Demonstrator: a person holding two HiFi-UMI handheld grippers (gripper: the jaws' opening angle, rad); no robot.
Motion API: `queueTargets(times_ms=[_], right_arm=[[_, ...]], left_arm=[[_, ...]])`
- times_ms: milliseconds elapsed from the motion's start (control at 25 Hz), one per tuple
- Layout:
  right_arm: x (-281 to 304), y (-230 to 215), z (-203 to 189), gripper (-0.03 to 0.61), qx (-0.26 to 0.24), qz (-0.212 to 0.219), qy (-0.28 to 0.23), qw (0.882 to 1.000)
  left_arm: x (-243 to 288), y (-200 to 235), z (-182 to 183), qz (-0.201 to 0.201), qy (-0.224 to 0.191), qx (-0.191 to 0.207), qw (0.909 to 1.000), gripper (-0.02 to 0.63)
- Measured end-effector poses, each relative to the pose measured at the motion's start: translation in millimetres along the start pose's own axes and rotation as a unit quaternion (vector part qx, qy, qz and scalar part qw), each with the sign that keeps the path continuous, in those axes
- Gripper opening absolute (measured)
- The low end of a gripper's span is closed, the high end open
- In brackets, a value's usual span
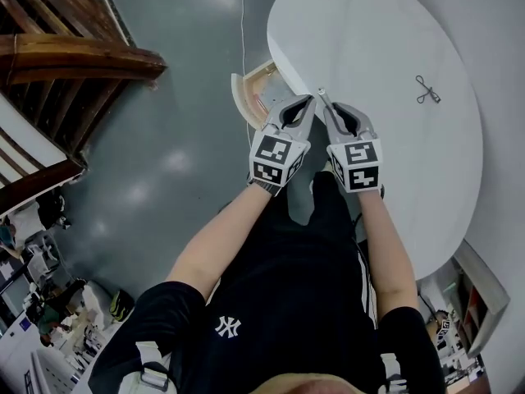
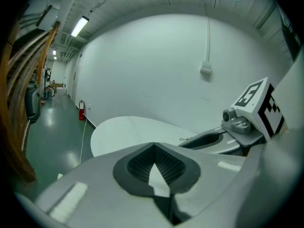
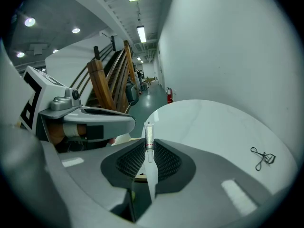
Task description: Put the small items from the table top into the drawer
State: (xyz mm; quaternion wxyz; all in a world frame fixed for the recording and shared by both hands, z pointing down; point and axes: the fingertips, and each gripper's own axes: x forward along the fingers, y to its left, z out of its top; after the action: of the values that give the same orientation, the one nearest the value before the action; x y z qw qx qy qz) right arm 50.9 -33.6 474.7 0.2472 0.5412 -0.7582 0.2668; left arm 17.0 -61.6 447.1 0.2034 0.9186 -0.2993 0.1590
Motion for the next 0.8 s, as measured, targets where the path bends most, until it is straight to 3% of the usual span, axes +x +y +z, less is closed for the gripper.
queueTargets(times_ms=[520,800], right_arm=[[50.1,62.6,-4.3,0.078,-0.010,0.042,0.010,0.999],[84.8,91.2,-27.8,0.078,-0.015,0.052,0.031,0.998]], left_arm=[[-37.7,68.6,-31.7,0.047,0.005,-0.032,0.9984,0.000],[-46.6,101.6,-55.4,0.059,0.012,-0.042,0.9973,0.000]])
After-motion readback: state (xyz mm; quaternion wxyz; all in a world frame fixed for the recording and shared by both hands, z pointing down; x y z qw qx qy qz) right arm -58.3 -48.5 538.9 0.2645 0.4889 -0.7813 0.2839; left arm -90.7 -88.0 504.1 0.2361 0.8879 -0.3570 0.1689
